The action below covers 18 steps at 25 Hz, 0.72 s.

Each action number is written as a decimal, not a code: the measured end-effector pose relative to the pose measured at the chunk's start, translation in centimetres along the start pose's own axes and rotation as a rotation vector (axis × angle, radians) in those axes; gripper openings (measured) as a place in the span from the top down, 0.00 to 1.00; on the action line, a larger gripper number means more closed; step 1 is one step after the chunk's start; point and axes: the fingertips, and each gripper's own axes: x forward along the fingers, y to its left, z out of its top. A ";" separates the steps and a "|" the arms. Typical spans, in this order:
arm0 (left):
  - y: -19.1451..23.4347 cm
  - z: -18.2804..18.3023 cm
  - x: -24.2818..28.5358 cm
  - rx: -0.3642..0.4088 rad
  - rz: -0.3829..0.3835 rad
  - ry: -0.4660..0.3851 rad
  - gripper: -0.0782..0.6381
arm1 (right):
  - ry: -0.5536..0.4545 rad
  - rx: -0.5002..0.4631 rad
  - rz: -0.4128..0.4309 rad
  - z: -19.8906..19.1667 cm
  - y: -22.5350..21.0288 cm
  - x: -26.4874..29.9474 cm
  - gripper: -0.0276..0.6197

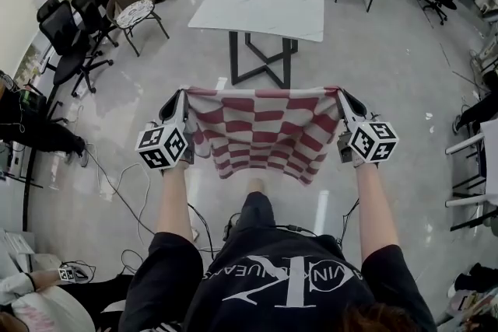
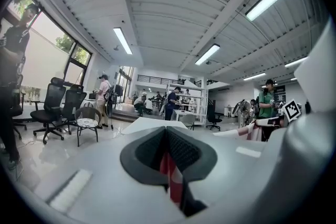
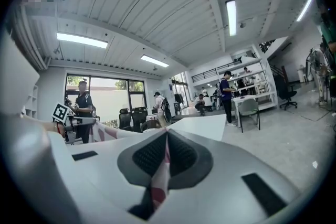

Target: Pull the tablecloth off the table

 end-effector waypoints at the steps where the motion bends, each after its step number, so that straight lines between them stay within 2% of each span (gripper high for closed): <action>1: -0.1 0.4 -0.1 0.009 0.001 -0.013 0.87 | -0.009 -0.004 0.003 0.5 0.0 -0.1 0.94; 8: -0.3 3.6 -0.2 0.053 -0.017 -0.074 0.87 | -0.063 -0.036 0.023 3.5 0.5 0.0 0.94; 12: -0.1 4.9 0.1 0.052 -0.008 -0.102 0.87 | -0.081 -0.043 0.024 4.7 0.6 0.6 0.94; 18: -0.9 6.6 -0.1 0.099 0.001 -0.154 0.87 | -0.121 -0.060 0.013 6.5 0.4 0.2 0.94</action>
